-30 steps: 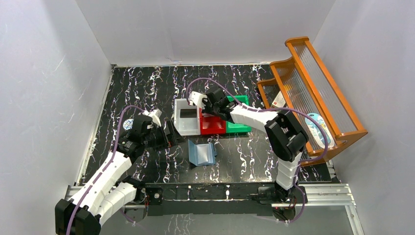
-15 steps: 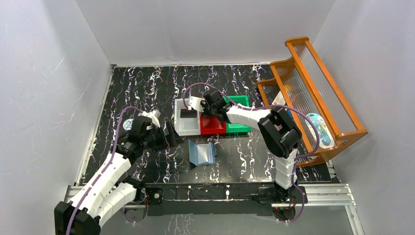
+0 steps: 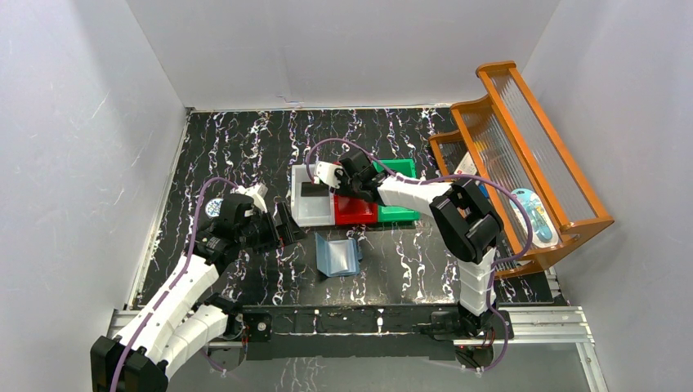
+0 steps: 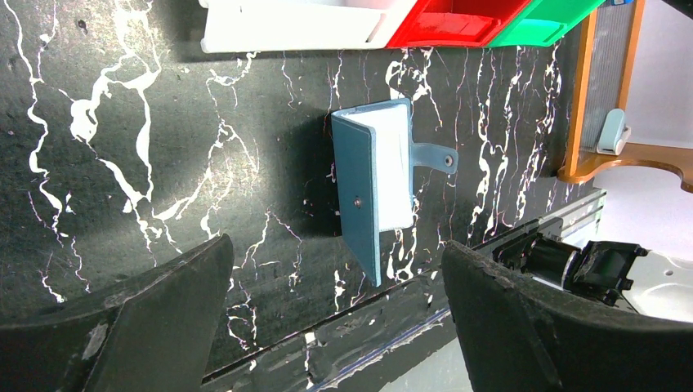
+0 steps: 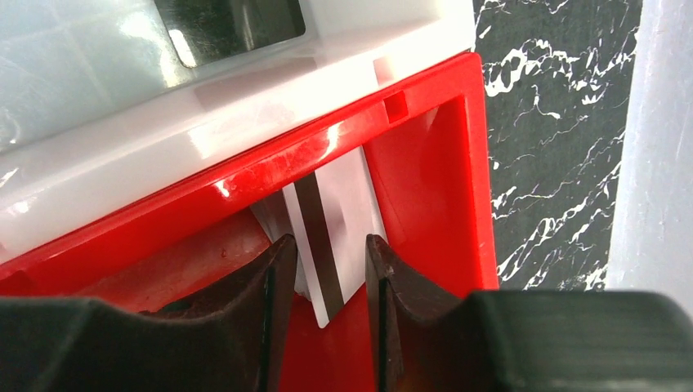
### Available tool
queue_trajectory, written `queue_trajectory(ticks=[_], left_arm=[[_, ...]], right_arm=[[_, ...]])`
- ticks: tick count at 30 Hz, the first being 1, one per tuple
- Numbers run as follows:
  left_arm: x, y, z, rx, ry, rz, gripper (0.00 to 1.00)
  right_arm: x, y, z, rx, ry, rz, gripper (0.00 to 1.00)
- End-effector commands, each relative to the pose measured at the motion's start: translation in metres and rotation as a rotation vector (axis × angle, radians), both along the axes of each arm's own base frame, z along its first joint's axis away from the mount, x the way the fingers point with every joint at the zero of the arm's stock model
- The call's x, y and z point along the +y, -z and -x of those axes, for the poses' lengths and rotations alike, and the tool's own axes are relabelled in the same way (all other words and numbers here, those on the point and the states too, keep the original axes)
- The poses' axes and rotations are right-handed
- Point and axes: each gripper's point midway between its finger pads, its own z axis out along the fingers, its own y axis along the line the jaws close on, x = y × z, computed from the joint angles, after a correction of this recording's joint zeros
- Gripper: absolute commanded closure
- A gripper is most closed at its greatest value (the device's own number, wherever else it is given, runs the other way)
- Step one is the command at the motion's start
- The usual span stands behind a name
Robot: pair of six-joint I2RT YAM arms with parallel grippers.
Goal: Take the credit cards out of the card holder
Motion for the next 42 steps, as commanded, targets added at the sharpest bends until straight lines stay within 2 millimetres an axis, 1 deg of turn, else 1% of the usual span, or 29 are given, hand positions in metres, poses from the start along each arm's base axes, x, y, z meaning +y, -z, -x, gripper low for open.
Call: queue_trajectory(ticks=[1,7,8,12,15,16,19,22,23,25,26,28,33,38,42], left_arm=[[0.002,-0.005,0.004,-0.004,0.002,0.003,0.02],[0.001,-0.003,0.005,0.003,-0.002,0.006,0.02],[0.001,-0.003,0.005,0.004,-0.003,0.007,0.02],[0.001,-0.002,0.006,0.012,-0.005,0.010,0.02],[0.001,-0.001,0.007,0.017,-0.005,0.014,0.02],[0.000,-0.002,0.006,0.017,-0.004,0.014,0.02],[0.000,-0.002,0.005,0.017,-0.006,0.017,0.02],[-0.002,-0.002,0.003,0.019,-0.006,0.024,0.02],[-0.003,-0.003,0.002,0.017,-0.004,0.029,0.02],[-0.006,-0.003,0.002,0.019,0.005,0.038,0.02],[-0.007,-0.003,0.001,0.019,0.010,0.043,0.02],[-0.009,-0.004,0.002,0.023,0.019,0.052,0.02],[-0.016,-0.001,0.006,0.047,0.056,0.082,0.04],[-0.023,0.003,0.013,0.086,0.106,0.112,0.07],[-0.028,0.006,0.014,0.110,0.127,0.127,0.10]], right_arm=[[0.013,-0.037,-0.001,-0.029,0.007,-0.113,0.54],[0.014,-0.051,0.003,-0.028,0.051,-0.187,0.53],[0.013,-0.055,0.003,-0.030,0.060,-0.207,0.53],[0.010,-0.060,0.010,-0.017,0.109,-0.272,0.52],[0.008,-0.071,0.017,0.013,0.175,-0.351,0.52],[0.007,-0.081,0.019,0.015,0.204,-0.399,0.52],[0.005,-0.106,0.034,0.067,0.290,-0.558,0.50],[0.005,-0.128,0.051,0.189,0.433,-0.748,0.45],[0.003,-0.133,0.056,0.227,0.479,-0.781,0.45],[-0.005,-0.136,0.067,0.315,0.596,-0.808,0.45],[-0.006,-0.137,0.074,0.367,0.613,-0.812,0.45],[-0.002,-0.138,0.092,0.466,0.599,-0.820,0.44],[0.003,-0.129,0.130,0.699,0.671,-0.896,0.41],[0.003,-0.108,0.165,0.907,0.803,-0.916,0.44],[0.005,-0.083,0.190,1.020,0.896,-0.924,0.45]])
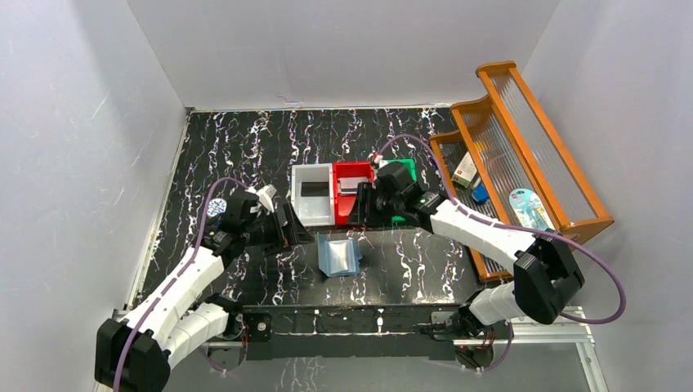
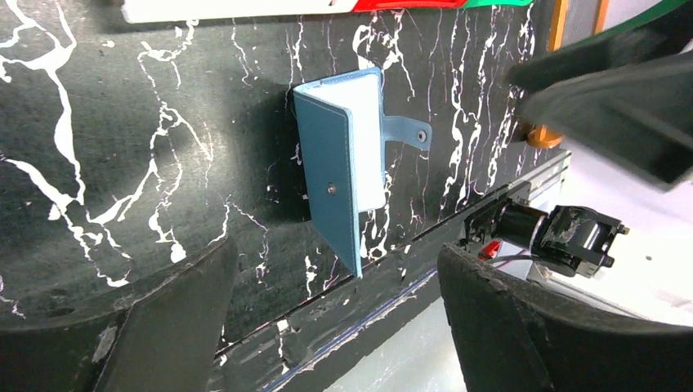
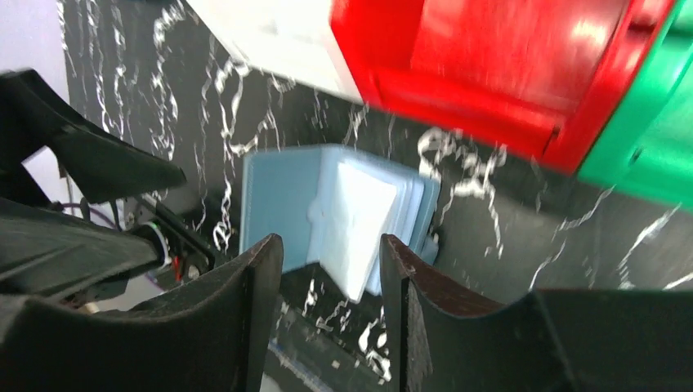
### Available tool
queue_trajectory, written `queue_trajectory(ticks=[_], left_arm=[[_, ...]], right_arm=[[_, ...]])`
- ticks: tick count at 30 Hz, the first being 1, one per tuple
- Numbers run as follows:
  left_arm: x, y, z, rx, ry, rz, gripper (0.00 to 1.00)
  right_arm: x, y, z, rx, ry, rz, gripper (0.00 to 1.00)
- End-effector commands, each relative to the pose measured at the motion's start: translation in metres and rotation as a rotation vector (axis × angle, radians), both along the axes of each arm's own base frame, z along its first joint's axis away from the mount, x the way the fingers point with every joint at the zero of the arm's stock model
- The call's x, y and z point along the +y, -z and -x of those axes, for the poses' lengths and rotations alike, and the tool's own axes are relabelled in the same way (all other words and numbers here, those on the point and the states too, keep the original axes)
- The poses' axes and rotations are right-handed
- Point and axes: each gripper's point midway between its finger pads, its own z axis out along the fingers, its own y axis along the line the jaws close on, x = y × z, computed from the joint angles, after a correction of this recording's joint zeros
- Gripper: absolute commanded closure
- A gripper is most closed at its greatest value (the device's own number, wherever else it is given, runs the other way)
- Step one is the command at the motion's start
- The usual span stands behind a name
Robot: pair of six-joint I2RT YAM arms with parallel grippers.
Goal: Take the credit cards out of the card holder
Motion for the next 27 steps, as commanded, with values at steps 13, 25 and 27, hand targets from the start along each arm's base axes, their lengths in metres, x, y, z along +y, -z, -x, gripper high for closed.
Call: queue_trajectory(ticks=[13,25,27], left_arm=[[-0.028,0.019,0.009,0.088,0.140,-0.044,0.24],[-0.029,0.040,0.011,0.113,0.168,-0.156,0.50],[-0.025,0.045,0.014,0.124,0.172,-0.174,0.58]], right_arm=[[0.031,0.051,0.061,0.322,0.085,-0.096,0.46],[0.023,0.085,0.067,0.379,0.120,-0.006,0.47],[0.021,0.091,0.068,0.390,0.119,0.008,0.48]])
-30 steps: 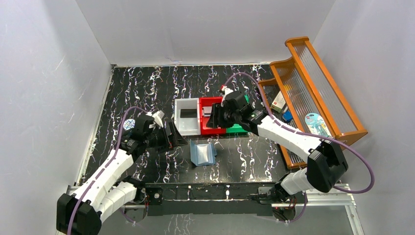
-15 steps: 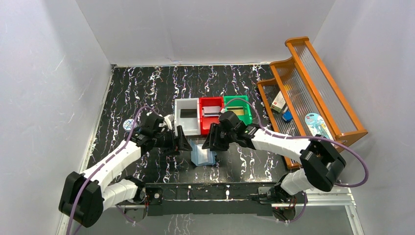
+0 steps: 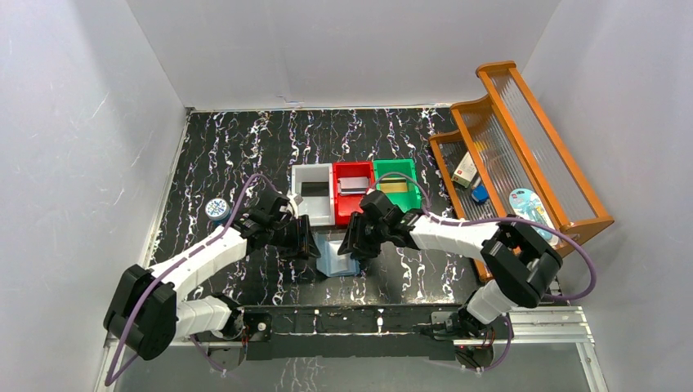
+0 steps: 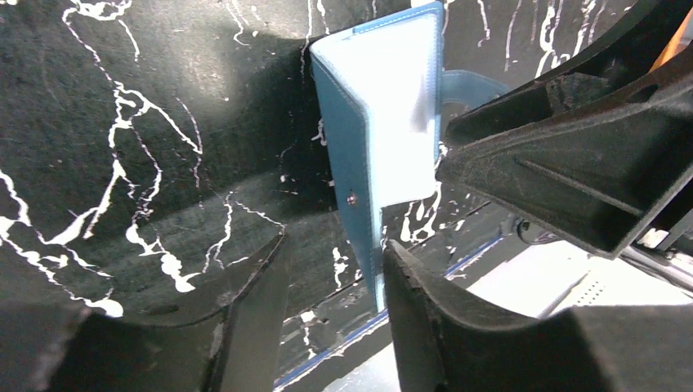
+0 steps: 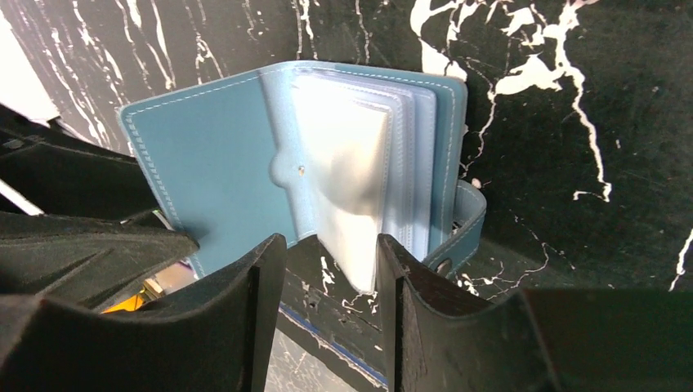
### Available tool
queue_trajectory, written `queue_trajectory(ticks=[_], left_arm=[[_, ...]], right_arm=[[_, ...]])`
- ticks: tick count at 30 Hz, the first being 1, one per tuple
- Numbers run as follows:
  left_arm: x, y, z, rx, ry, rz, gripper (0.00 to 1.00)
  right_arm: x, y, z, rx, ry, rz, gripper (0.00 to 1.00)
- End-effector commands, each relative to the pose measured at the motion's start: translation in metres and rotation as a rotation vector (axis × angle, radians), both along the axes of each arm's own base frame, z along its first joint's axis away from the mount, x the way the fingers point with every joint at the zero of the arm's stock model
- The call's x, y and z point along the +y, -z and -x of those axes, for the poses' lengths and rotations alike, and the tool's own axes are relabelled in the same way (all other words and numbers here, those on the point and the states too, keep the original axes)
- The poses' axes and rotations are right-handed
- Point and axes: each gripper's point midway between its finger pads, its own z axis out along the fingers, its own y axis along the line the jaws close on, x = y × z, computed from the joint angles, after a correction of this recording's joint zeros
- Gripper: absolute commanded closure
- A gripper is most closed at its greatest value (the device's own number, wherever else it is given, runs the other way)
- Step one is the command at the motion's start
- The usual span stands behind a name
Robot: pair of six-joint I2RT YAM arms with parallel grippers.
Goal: Take the credit cards out of the card holder
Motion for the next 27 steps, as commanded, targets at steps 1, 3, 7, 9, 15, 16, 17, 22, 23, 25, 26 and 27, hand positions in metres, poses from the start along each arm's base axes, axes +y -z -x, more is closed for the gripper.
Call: queue_trajectory(ticks=[1,3,7,9,15,16,17,22,23,25,26,27], left_arm=[[0.007,0.003,0.001,-0.005,0.010,-0.048,0.61],[0.008,0.008,0.005,0.006,0.017,-0.056,0.67],[0.012,0.015,0.010,0.023,0.024,-0.073,0.75],[0.013,0.018,0.013,0.032,0.025,-0.079,0.77],[0.015,0.023,0.016,0.038,0.026,-0.085,0.81],[0.016,0.024,0.016,0.038,0.025,-0.085,0.81],[0.016,0.023,0.016,0.036,0.024,-0.084,0.82],[0.018,0.024,0.017,0.023,0.011,-0.081,0.84],[0.018,0.026,0.018,0.026,0.010,-0.082,0.84],[0.019,0.027,0.019,0.027,0.009,-0.080,0.85],[0.019,0.027,0.019,0.027,0.007,-0.079,0.85],[0.019,0.027,0.020,0.025,0.008,-0.079,0.85]], right_arm=[[0.001,0.011,0.001,0.016,0.010,0.015,0.48],[0.004,0.011,0.002,0.024,-0.003,0.003,0.50],[0.009,0.006,-0.001,0.006,-0.008,-0.024,0.53],[0.014,-0.001,0.000,-0.003,-0.023,-0.061,0.54],[0.031,-0.017,0.003,0.005,-0.068,-0.166,0.56],[0.033,-0.020,0.003,0.002,-0.072,-0.183,0.56],[0.036,-0.023,0.003,-0.002,-0.075,-0.200,0.56],[0.054,-0.036,0.002,-0.009,-0.131,-0.285,0.55],[0.058,-0.038,0.001,-0.009,-0.142,-0.298,0.55],[0.065,-0.041,0.002,-0.011,-0.158,-0.317,0.54],[0.068,-0.043,0.002,-0.017,-0.168,-0.326,0.54],[0.071,-0.044,0.003,-0.018,-0.176,-0.328,0.53]])
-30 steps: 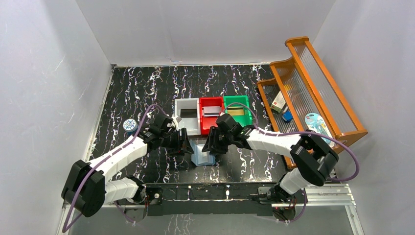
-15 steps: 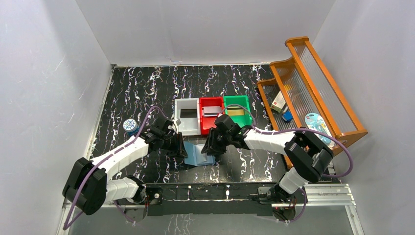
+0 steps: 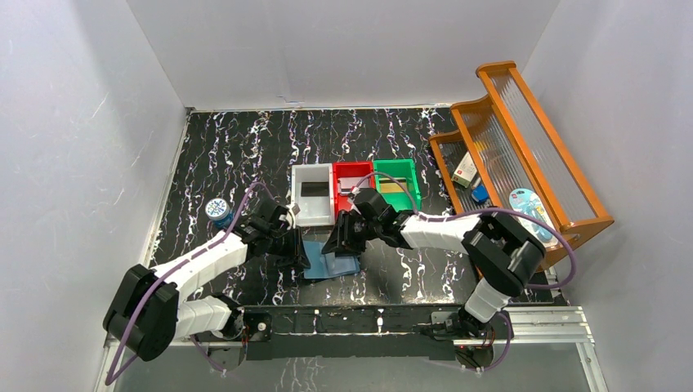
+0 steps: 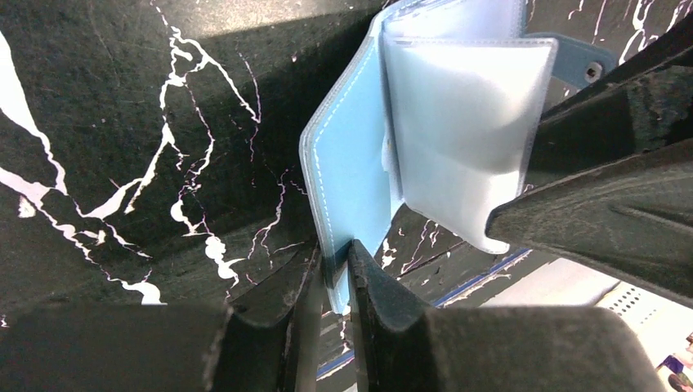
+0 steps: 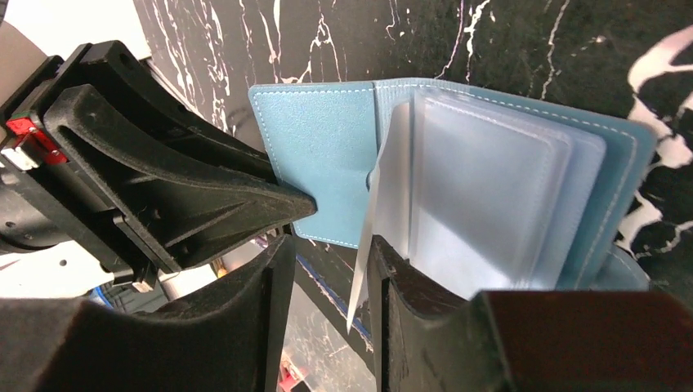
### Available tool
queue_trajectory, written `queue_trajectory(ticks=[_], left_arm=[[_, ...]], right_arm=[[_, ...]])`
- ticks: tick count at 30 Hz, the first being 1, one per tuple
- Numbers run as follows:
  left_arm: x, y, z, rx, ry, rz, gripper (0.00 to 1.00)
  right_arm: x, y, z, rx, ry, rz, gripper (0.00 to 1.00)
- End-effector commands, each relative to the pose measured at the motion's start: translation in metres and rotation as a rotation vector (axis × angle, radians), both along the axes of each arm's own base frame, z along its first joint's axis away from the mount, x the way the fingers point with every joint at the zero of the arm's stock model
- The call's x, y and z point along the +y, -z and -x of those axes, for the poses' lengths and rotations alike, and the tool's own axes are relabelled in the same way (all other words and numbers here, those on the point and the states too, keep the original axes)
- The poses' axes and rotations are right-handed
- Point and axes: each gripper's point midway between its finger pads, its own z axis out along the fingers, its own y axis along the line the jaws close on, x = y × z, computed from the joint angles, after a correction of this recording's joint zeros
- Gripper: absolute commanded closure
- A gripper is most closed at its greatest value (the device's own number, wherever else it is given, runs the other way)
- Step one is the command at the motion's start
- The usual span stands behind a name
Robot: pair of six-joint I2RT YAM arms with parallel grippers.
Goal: Take the credit cards out of the card holder
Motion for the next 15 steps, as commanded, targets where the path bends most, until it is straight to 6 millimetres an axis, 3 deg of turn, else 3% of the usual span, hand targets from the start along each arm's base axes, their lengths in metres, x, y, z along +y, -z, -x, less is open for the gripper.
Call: queue_trajectory(ticks=[1,15], left_arm=[[0.002,-0.001,0.003,-0.013,0.000,0.004,0.85],[0.003,-0.002,0.002,-0.026,-0.028,0.007,0.80]], right_arm=[[0.029,-0.028,-0.002,-0.040,-0.061,-0.114,0.52],[0.050,-0.023,0.020,-0.005,-0.146,-0.179,0.36]])
